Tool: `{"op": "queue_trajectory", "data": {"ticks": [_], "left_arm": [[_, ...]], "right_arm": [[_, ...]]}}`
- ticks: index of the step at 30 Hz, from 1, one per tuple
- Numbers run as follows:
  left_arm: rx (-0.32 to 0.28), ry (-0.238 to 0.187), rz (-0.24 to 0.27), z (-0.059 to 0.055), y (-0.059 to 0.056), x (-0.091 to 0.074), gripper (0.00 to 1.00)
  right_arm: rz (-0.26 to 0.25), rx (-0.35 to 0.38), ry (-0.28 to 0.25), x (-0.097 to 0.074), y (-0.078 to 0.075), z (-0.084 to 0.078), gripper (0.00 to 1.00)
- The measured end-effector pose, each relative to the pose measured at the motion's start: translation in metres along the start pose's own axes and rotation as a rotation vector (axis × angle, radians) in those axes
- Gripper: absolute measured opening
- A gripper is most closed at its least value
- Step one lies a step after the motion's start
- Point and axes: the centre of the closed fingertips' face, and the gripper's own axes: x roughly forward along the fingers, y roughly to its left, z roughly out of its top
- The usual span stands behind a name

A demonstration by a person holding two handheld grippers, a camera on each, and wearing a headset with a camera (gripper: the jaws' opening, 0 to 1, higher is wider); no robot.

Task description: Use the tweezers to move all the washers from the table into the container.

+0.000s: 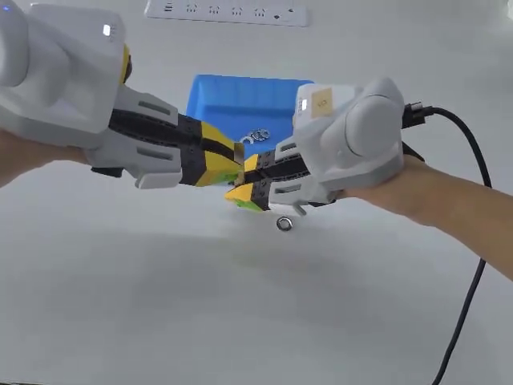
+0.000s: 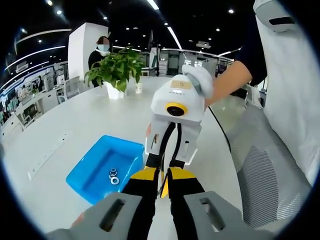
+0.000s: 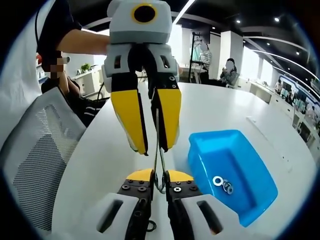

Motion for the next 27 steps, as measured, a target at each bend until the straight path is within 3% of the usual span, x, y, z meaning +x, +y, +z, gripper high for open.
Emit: {"op": "queue_trajectory", "data": {"ticks": [10, 16, 27], "left_arm": [[-0.015, -0.009, 0.026, 0.001, 0.004, -0.007, 0.13], [-0.038, -0.009, 0.034, -0.004, 0.009, -0.015, 0.15], [-0.083, 0.007, 0.047, -0.016, 0.001, -0.027, 0.24]], "right_arm": [[-0.009, -0.003, -0.009, -0.007, -0.003, 0.008, 0.10], [-0.017, -0.006, -0.006, -0.013, -0.001, 0.012, 0.10], [-0.026, -0.052, -0.017, -0.039, -0.002, 0.040, 0.10]]}}
